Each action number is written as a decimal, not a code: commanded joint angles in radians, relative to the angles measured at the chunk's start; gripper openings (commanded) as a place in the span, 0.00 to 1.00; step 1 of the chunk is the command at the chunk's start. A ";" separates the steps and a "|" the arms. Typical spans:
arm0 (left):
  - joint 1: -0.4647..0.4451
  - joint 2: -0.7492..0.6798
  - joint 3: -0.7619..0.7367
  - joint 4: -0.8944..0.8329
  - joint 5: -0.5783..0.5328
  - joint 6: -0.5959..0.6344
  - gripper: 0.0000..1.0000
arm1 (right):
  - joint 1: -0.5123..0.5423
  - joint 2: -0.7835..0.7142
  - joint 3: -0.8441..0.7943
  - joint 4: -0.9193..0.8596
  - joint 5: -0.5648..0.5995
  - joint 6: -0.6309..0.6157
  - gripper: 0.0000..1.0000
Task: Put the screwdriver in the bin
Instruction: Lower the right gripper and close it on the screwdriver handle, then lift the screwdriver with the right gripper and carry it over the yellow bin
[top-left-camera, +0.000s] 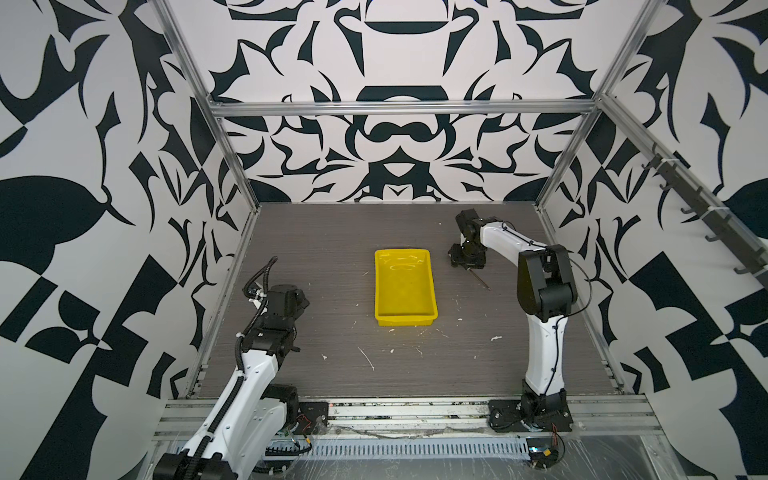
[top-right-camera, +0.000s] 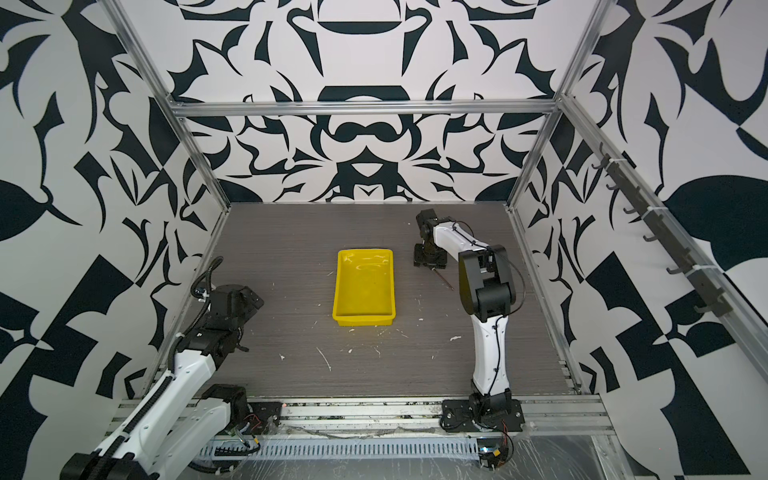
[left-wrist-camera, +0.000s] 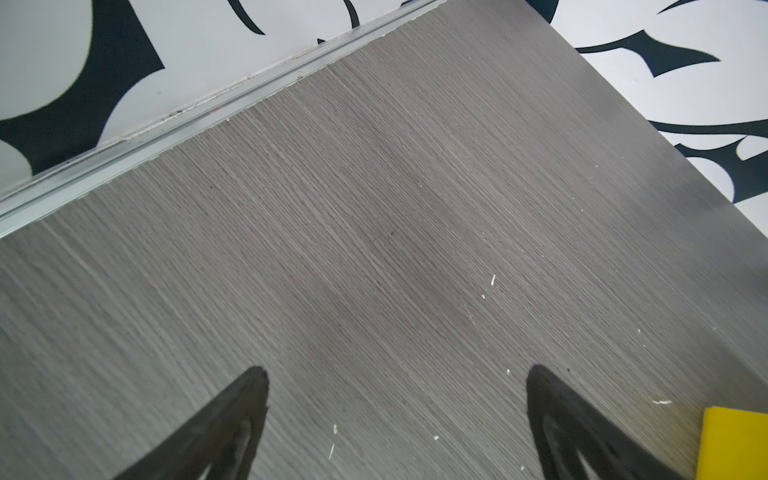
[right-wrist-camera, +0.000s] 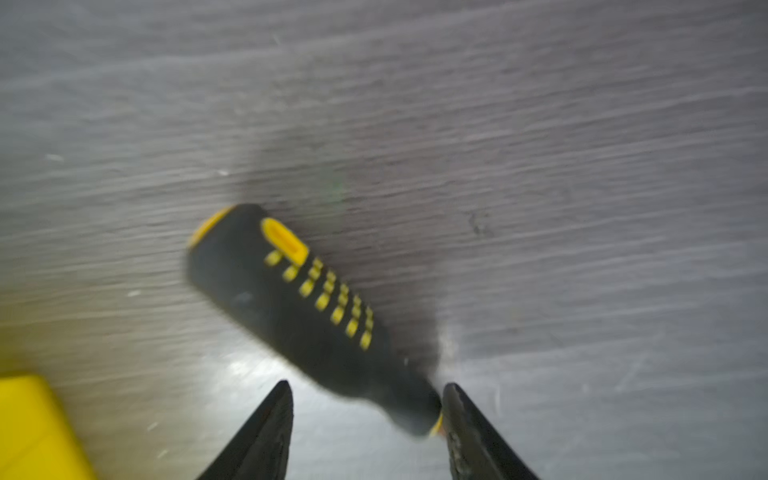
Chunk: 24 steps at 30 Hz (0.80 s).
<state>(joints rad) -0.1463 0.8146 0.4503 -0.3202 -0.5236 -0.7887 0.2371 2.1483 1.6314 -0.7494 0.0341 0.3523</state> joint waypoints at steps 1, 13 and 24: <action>0.002 0.001 -0.007 -0.008 -0.015 -0.015 1.00 | -0.002 -0.040 -0.051 0.032 0.022 -0.022 0.60; 0.002 0.020 -0.003 -0.002 -0.010 -0.015 1.00 | -0.002 -0.007 -0.072 0.051 0.030 -0.019 0.44; 0.002 0.049 0.010 -0.007 -0.010 -0.014 1.00 | -0.002 0.005 -0.125 0.101 0.050 -0.004 0.29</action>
<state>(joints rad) -0.1463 0.8551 0.4507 -0.3187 -0.5240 -0.7887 0.2363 2.1288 1.5650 -0.6582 0.0521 0.3424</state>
